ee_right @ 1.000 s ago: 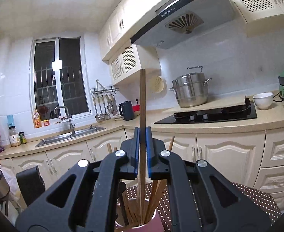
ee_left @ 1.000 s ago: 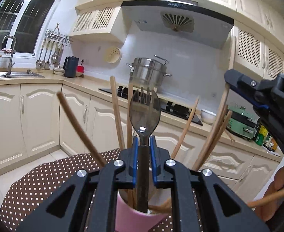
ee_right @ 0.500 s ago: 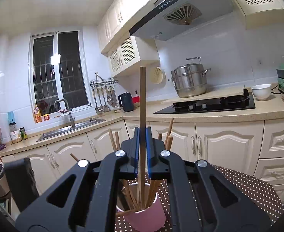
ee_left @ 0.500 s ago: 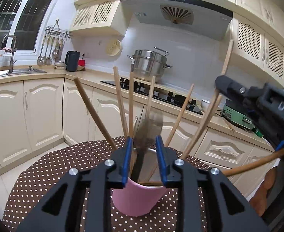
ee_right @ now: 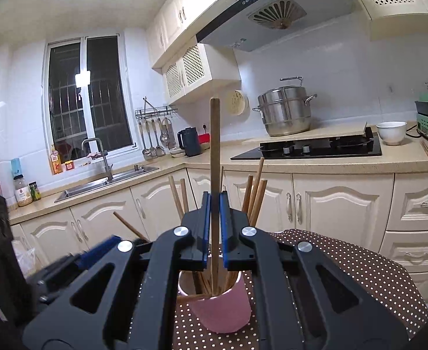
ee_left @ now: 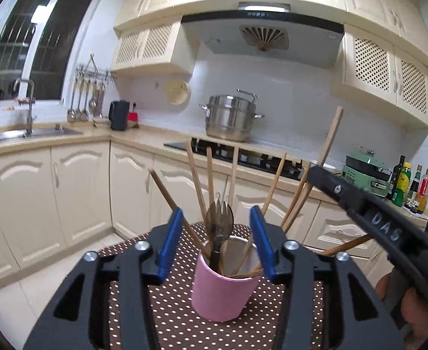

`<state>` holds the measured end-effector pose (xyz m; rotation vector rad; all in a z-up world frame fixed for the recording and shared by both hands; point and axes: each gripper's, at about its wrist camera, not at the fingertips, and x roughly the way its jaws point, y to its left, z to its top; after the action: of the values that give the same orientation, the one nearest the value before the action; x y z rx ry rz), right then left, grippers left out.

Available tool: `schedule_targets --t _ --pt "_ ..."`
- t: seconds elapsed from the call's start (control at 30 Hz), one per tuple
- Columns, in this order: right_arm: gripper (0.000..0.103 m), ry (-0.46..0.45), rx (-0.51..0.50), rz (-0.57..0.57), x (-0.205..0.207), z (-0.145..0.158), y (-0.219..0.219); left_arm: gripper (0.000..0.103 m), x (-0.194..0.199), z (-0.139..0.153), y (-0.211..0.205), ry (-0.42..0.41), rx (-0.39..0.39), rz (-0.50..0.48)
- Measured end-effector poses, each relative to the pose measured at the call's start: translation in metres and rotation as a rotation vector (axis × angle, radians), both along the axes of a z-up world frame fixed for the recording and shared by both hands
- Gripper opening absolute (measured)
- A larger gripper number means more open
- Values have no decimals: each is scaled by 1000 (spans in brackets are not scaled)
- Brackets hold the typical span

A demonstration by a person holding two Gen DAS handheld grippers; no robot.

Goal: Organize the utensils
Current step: 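Insert the fork into the pink cup and open the left tool while the right tool lowers the chopstick in, then move both tools down to the spoon and blue knife on the table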

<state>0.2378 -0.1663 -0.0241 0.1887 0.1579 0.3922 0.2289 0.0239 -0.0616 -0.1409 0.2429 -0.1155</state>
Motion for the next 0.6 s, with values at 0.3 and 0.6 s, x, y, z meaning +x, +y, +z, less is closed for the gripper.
schedule_targets --t 0.3,0.6 --pt "8 22 -18 -4 -9 3 4 54 -22 17 8 -12 33 40" --pt "8 58 -23 -14 -19 5 5 59 -44 29 18 -13 25 32"
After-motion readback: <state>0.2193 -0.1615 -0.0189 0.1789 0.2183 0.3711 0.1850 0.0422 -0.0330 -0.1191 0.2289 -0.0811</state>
